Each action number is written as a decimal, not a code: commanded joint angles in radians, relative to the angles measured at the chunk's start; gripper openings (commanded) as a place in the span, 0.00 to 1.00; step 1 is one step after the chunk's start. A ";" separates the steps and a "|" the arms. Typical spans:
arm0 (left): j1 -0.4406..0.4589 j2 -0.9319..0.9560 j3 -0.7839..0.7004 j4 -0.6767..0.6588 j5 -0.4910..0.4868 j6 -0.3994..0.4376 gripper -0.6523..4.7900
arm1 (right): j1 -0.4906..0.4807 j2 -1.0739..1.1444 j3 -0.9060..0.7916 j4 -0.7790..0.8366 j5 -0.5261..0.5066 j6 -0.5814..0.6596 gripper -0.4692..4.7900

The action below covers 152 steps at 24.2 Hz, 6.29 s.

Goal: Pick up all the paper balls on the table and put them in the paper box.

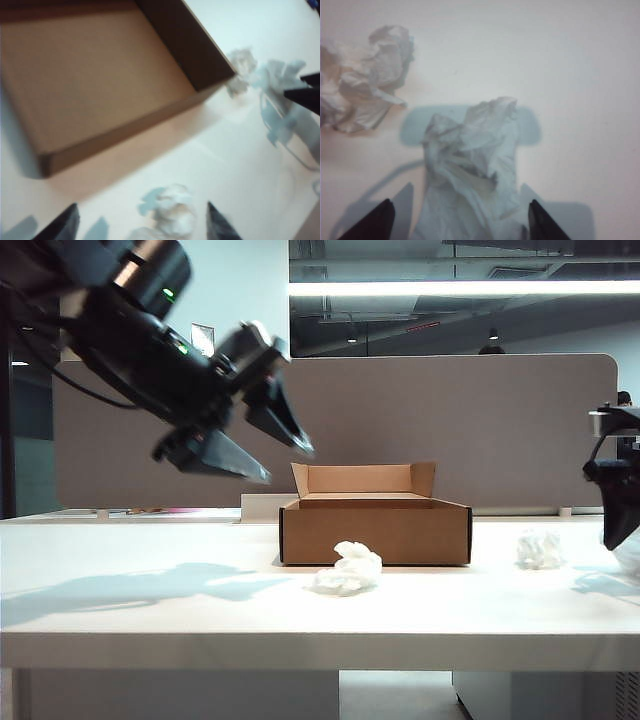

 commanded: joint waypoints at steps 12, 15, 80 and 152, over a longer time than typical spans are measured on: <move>-0.193 0.125 0.008 0.009 -0.215 0.091 0.71 | 0.002 0.028 0.005 0.019 0.000 0.000 0.79; -0.211 0.147 0.008 0.010 -0.236 0.111 0.71 | 0.002 0.029 0.005 0.019 -0.001 0.001 0.78; -0.060 0.202 0.328 0.040 -0.215 0.284 0.85 | 0.276 0.129 0.398 0.040 -0.090 0.113 0.88; 0.065 -0.074 0.317 -0.471 -0.288 0.371 0.25 | 0.261 -0.079 0.290 0.027 -0.191 0.105 0.08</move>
